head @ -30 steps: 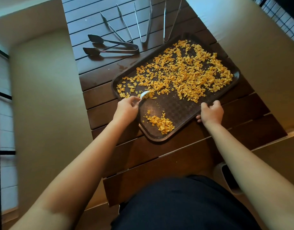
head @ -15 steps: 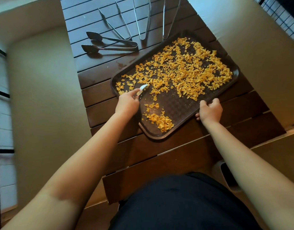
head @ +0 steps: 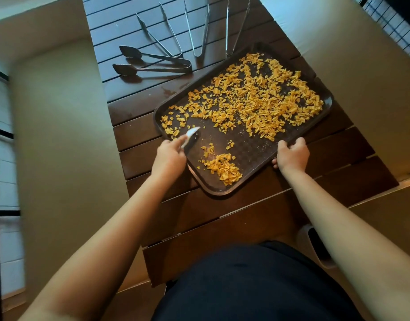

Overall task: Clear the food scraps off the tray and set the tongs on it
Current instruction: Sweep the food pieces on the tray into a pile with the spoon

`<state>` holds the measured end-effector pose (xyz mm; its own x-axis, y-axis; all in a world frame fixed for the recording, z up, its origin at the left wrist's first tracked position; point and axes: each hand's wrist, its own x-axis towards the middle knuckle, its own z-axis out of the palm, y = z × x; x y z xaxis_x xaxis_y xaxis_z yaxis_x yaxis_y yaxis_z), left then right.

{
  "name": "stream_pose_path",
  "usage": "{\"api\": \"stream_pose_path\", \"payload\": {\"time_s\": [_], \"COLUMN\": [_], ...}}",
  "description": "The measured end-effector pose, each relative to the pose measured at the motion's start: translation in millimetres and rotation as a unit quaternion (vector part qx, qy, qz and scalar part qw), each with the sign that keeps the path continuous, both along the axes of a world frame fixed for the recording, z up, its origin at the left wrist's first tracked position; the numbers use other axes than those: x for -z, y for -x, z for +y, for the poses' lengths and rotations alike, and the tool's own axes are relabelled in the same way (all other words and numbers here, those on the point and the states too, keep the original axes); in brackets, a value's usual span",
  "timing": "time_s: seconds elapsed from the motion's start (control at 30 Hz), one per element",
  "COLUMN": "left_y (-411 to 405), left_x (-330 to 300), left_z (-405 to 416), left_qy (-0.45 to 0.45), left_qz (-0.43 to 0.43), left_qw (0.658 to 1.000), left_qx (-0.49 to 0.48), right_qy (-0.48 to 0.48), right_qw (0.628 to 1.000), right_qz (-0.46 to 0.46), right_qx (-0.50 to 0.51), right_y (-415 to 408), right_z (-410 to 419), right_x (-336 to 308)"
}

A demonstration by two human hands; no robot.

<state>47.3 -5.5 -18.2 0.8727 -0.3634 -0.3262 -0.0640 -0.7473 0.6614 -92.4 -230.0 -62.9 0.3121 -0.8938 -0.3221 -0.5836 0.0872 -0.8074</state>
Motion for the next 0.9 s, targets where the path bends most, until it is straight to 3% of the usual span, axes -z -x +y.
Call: {"api": "stream_pose_path", "payload": {"time_s": [0.17, 0.47, 0.73, 0.9], "left_y": [-16, 36, -8, 11], "left_x": [-2, -4, -7, -3], "left_z": [-2, 9, -18, -20], "left_qy": [-0.006, -0.021, 0.019, -0.003], "left_qz": [-0.005, 0.054, 0.037, 0.052], "left_qw": [0.999, 0.994, 0.999, 0.997], "left_qx": [-0.039, 0.088, -0.012, 0.057], "right_qy": [-0.003, -0.001, -0.009, -0.053], "right_qw": [1.0, 1.0, 1.0, 0.999], "right_qz": [0.001, -0.001, -0.001, 0.009], "right_qx": [-0.008, -0.007, -0.012, 0.0], "right_y": [1, 1, 1, 0], "right_z": [1, 1, 1, -3], "right_x": [-2, -2, -3, -6]}}
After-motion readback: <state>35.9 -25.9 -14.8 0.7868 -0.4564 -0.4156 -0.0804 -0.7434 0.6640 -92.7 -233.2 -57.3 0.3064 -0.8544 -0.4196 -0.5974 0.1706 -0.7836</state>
